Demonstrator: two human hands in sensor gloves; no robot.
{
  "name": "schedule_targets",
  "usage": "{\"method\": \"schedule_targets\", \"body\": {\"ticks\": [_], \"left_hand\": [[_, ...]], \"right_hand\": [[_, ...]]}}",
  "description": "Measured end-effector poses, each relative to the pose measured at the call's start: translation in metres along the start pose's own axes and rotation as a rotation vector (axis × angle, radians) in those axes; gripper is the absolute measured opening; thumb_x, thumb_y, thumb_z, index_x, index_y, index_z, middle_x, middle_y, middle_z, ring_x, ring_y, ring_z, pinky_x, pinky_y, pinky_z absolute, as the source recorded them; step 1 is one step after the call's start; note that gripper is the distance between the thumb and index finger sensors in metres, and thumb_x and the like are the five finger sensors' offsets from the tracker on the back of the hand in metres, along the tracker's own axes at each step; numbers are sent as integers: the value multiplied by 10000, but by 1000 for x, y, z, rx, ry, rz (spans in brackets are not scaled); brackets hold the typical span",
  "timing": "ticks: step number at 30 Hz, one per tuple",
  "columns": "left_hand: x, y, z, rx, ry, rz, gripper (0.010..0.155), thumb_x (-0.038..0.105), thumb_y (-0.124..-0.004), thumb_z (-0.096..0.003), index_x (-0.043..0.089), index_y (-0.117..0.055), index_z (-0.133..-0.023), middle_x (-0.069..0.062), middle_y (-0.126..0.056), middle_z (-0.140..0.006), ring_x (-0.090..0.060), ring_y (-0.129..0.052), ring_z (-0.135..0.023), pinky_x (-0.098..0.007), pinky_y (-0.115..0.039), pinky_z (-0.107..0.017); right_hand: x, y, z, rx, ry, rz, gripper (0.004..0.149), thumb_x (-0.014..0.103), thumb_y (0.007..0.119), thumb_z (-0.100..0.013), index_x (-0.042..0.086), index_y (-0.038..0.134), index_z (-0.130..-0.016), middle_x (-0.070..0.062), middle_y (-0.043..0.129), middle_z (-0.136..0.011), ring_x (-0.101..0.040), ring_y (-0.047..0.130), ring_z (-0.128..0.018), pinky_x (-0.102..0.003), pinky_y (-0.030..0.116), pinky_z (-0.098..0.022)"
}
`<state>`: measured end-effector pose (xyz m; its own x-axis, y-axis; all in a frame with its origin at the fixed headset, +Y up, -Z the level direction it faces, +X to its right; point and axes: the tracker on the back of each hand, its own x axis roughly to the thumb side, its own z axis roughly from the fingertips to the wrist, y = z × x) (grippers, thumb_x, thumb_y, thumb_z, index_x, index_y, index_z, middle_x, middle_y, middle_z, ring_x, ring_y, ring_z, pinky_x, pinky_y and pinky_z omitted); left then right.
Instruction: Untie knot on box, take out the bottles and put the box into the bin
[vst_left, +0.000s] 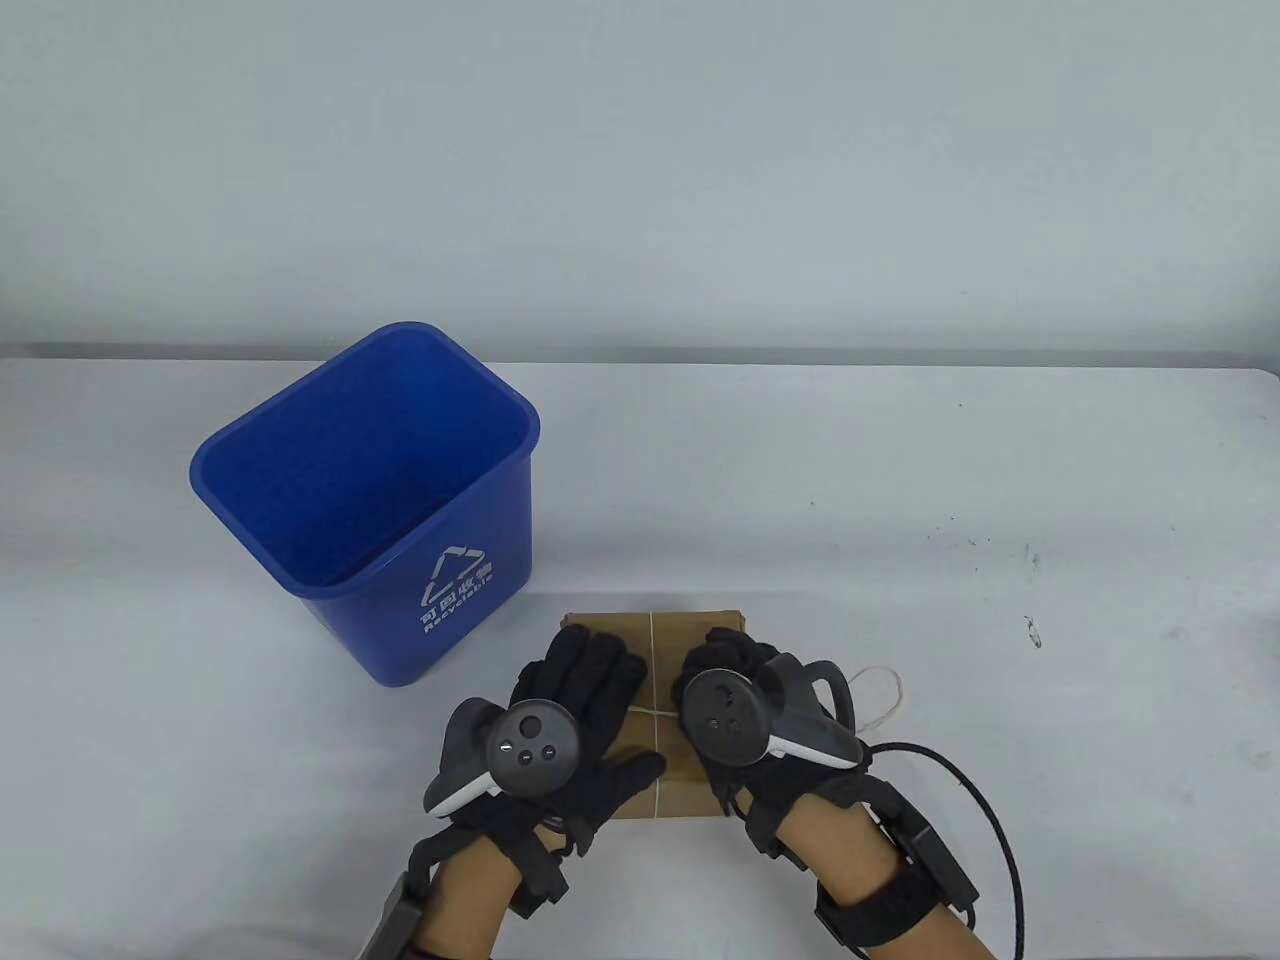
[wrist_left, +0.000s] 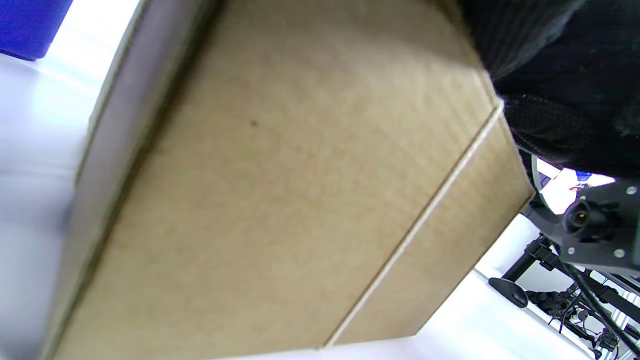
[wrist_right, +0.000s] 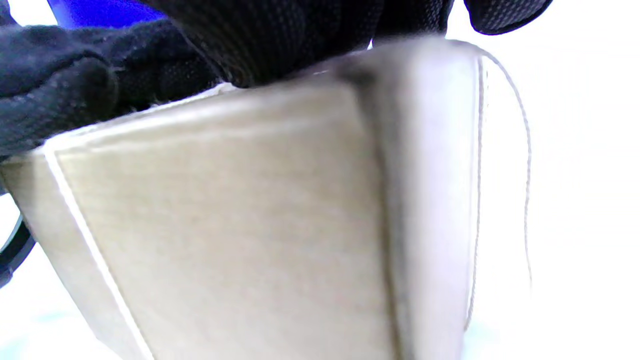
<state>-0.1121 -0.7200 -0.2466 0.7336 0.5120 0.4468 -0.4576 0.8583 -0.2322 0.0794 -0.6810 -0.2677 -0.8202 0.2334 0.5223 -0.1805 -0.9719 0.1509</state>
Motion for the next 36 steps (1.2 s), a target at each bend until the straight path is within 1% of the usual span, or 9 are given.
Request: {"method": "schedule_targets", "body": {"ticks": [3,6,8,10,12,14,18,21,36], "left_hand": [[0,-1,0,1,-5,6,913,643,-659,-491,195,-271,-1186,-68,-138,-1216,-425,-3,-1123,-773,-209,-741],[0,-1,0,-2,0,12,915,643,-657,-493,190,-267,-1186,-74,-134,-1215,-433,5,-1119,-775,-208,-741],[1,-1,-1,-10,5,13,920,642,-654,-494,182,-257,-1185,-81,-125,-1212,-441,12,-1115,-778,-204,-740],[2,-1,-1,-16,7,10,925,641,-650,-495,172,-246,-1184,-91,-113,-1207,-450,21,-1107,-779,-204,-739],[2,-2,-1,-16,8,5,927,639,-649,-495,171,-242,-1183,-93,-110,-1205,-451,22,-1105,-781,-205,-737],[2,-2,-1,-15,8,0,926,640,-648,-495,169,-243,-1183,-95,-111,-1205,-454,20,-1104,-782,-207,-736],[2,-2,0,-8,3,5,925,638,-654,-494,173,-249,-1183,-88,-117,-1206,-443,18,-1107,-779,-211,-737],[1,-2,0,-3,3,9,922,641,-656,-493,180,-254,-1183,-80,-121,-1208,-434,15,-1111,-778,-215,-738],[0,-2,0,-1,6,23,916,646,-657,-493,197,-255,-1184,-61,-123,-1213,-419,14,-1118,-773,-217,-742]], "right_hand": [[-11,-1,0,9,23,-130,345,271,718,-487,187,662,-816,-48,553,-940,-432,464,-974,-665,475,-651],[-18,-1,-1,28,28,-242,483,329,775,-483,190,611,-916,-80,524,-961,-418,426,-976,-681,444,-648],[-16,0,-3,0,63,-265,553,350,799,-479,189,609,-972,-84,535,-948,-415,424,-971,-695,425,-647],[-12,-1,-6,-39,68,-256,466,330,821,-470,226,713,-912,-58,608,-901,-434,463,-953,-713,415,-644],[-7,-3,-11,-33,68,-229,347,303,828,-472,248,803,-813,-37,656,-857,-447,487,-951,-721,404,-649],[-2,-5,-14,-43,57,-184,327,292,837,-461,222,827,-780,-52,691,-828,-456,536,-943,-718,437,-644],[10,-1,-14,16,9,-82,346,246,743,-479,163,724,-814,-108,628,-847,-471,495,-954,-726,413,-653],[12,3,-13,32,-5,-14,359,259,668,-480,166,637,-826,-116,566,-859,-468,454,-961,-716,402,-658],[-45,-3,8,9,78,-169,358,258,662,-482,165,621,-826,-124,543,-865,-492,473,-951,-721,415,-649]]}}
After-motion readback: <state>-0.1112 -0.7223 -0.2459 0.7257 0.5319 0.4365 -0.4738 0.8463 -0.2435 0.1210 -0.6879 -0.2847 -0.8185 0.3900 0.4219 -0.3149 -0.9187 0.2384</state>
